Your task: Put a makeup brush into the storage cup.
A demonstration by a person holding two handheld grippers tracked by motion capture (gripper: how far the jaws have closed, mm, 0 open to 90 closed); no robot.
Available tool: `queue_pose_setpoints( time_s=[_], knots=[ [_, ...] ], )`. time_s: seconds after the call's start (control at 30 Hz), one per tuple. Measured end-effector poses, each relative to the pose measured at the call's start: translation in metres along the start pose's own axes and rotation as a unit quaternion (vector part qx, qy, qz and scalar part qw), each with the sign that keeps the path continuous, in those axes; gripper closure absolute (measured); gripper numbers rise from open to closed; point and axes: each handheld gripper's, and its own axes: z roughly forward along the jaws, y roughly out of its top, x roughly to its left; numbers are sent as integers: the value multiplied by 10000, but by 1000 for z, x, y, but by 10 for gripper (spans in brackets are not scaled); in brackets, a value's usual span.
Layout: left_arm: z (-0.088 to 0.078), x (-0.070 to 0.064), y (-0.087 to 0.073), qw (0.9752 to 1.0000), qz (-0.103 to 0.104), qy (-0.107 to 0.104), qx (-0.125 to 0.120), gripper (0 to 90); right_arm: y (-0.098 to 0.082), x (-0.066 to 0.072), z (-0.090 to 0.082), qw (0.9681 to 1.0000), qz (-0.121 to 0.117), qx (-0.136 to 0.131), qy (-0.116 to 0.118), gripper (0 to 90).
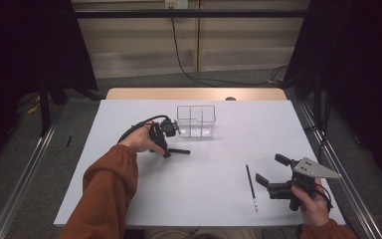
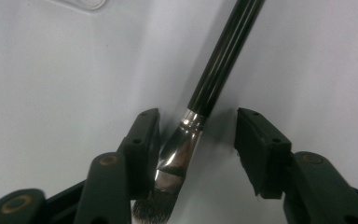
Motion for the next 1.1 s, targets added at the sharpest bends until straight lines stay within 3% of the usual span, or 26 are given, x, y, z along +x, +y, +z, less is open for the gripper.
queue_pose_setpoints(
  time_s=[0.1, 0.17, 0.3, 0.4, 0.53, 0.57, 0.6, 0.83, 0.93, 1.0, 1.03, 1.1],
  knots=[
    [0, -1, 2, 9999, 52, 51, 78, 639, 0, 0, 0, 10000, -6, 1, 4, 0],
    [-1, -2, 4, 9997, 83, -104, 208, 707, 0, 0, 0, 10000, -8, -6, -6, 0],
    [-1, -5, 6, 9996, 65, -68, 271, 765, 0, 0, 0, 10000, 5, -20, -11, 0],
    [0, -5, 8, 9995, 66, -4, 325, 769, 0, 0, 0, 10000, -12, -12, -6, 0],
    [-1, -4, 9, 9992, 42, -104, 377, 772, 0, 0, 0, 10000, -22, -17, 2, 0],
    [0, -5, 8, 9996, -48, -69, 282, 773, 0, 0, 0, 10000, -3, -12, 0, 0],
    [0, -4, 7, 9996, -13, -36, 297, 773, 0, 0, 0, 10000, -2, -13, 2, 0],
    [-2, -2, 6, 9994, -99, -148, 295, 777, 0, 0, 0, 10000, -3, -10, -1, 0],
    [-2, -3, 4, 9996, -206, -140, 153, 781, 0, 0, 0, 10000, -2, -9, 3, 0],
    [-1, -5, 4, 9998, -144, -21, 135, 782, 0, -1, 0, 10000, -14, -2, -9, 0],
    [-2, -4, 4, 9998, -119, -88, 160, 783, 0, 0, 0, 10000, -7, -6, -6, 0],
    [-2, -5, 4, 9998, -157, -32, 137, 784, 0, 0, 0, 10000, -7, -10, -2, 0]
  ],
)
